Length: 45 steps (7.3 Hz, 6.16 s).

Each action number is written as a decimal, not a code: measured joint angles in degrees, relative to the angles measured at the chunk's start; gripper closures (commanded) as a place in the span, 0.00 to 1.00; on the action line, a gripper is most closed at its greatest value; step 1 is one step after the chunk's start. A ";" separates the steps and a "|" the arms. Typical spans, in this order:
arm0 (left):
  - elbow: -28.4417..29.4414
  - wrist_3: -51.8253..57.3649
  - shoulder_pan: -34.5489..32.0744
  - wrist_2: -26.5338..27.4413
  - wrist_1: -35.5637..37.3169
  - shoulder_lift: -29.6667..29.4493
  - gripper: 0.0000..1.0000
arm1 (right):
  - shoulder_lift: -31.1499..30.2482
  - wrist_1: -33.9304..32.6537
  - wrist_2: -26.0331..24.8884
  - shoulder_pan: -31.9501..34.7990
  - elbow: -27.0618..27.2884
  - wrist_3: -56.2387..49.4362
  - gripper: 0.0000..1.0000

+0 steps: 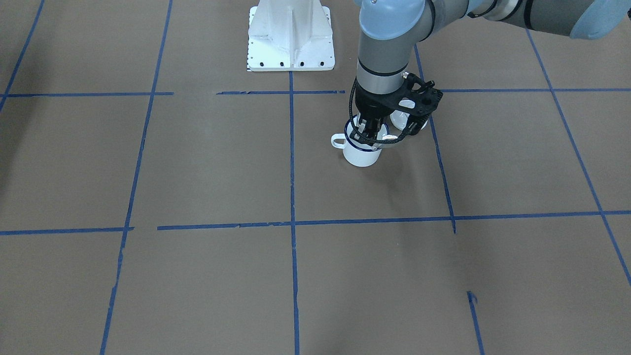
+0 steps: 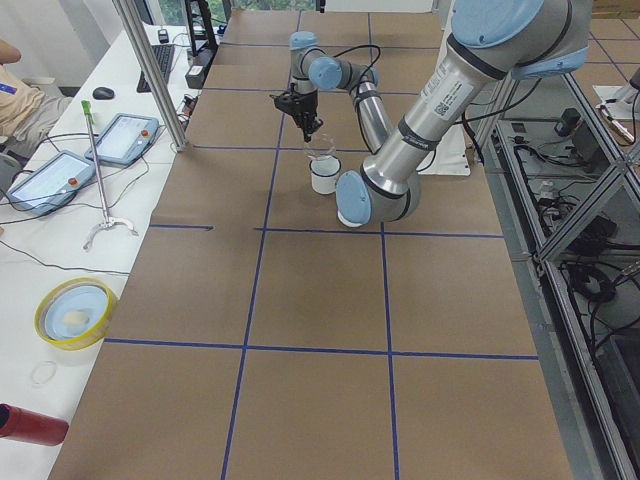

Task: Place funnel on cup

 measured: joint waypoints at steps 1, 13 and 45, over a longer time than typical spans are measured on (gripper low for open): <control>-0.28 0.05 0.38 0.01 0.82 -0.03 1.00 | 0.00 0.00 -0.01 0.00 0.00 0.00 0.00; 4.02 5.62 3.53 0.28 -5.60 2.29 1.00 | 0.00 0.00 0.04 0.00 -0.02 0.00 0.00; 3.16 114.88 -57.25 -22.26 -26.52 53.79 0.00 | 0.00 0.00 0.04 0.00 -0.07 0.00 0.00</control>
